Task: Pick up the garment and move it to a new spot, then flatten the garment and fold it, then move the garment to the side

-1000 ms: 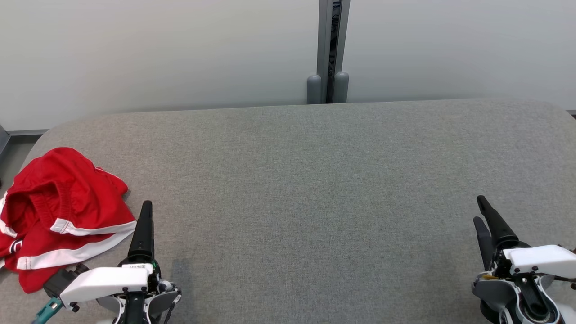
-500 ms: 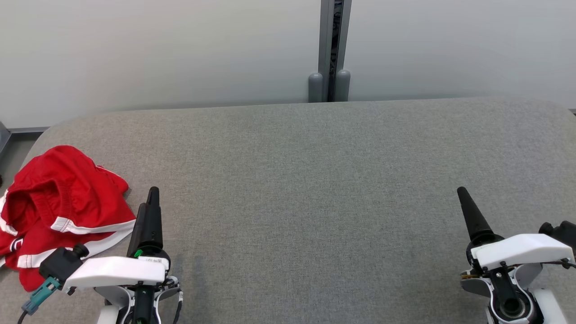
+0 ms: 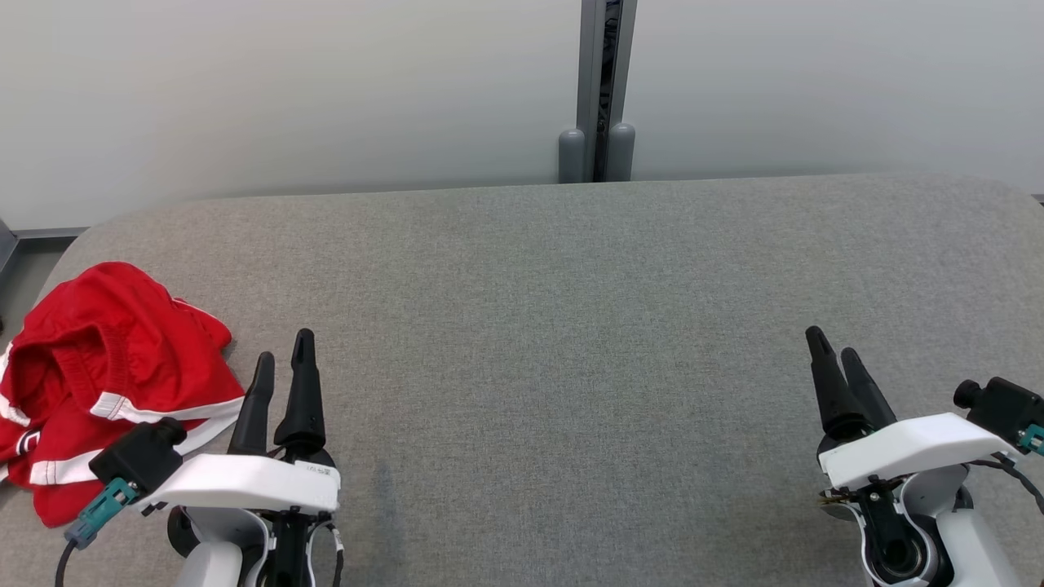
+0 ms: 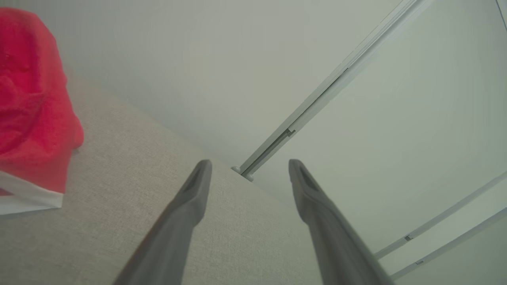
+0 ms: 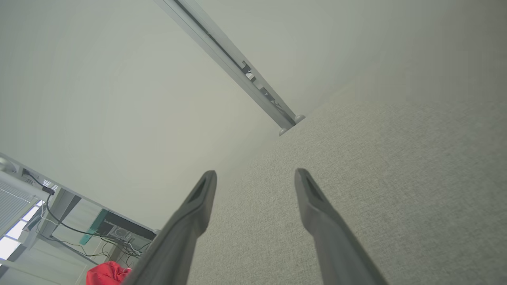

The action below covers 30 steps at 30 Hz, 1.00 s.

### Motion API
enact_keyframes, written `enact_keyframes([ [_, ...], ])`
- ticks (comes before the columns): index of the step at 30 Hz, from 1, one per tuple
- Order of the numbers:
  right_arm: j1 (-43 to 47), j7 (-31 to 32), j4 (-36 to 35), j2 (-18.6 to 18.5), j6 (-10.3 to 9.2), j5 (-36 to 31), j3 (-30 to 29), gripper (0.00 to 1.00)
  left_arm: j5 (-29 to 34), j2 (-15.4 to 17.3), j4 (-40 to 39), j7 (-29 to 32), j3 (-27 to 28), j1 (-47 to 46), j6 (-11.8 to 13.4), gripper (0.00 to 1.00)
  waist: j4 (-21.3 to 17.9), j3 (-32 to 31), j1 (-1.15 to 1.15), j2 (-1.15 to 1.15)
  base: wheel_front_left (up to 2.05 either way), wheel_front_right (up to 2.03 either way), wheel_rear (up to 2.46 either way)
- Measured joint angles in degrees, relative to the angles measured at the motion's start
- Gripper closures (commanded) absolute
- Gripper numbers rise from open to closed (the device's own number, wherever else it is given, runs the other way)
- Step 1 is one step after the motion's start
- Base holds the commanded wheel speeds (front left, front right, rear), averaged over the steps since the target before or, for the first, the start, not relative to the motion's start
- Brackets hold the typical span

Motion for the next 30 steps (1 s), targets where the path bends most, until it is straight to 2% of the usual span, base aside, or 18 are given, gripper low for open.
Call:
enact_keyframes([
  [19, 1.0, -4.6, -2.1, -0.2, 0.00, -15.2, 0.6, 0.00, 13.2, 0.1, -2.2, -2.1, -1.1, 0.2, 3.1, 0.00, 0.0, 0.1, 0.00, 0.00, 0.00, 0.00, 0.00],
  [30, 1.3, -7.0, -4.1, -0.2, 0.01, -21.5, 3.5, 0.00, 19.2, 0.2, -1.8, -3.1, -1.1, 0.2, 3.1, 0.00, -0.2, 0.2, 0.00, 0.00, 0.00, 0.00, 0.00],
])
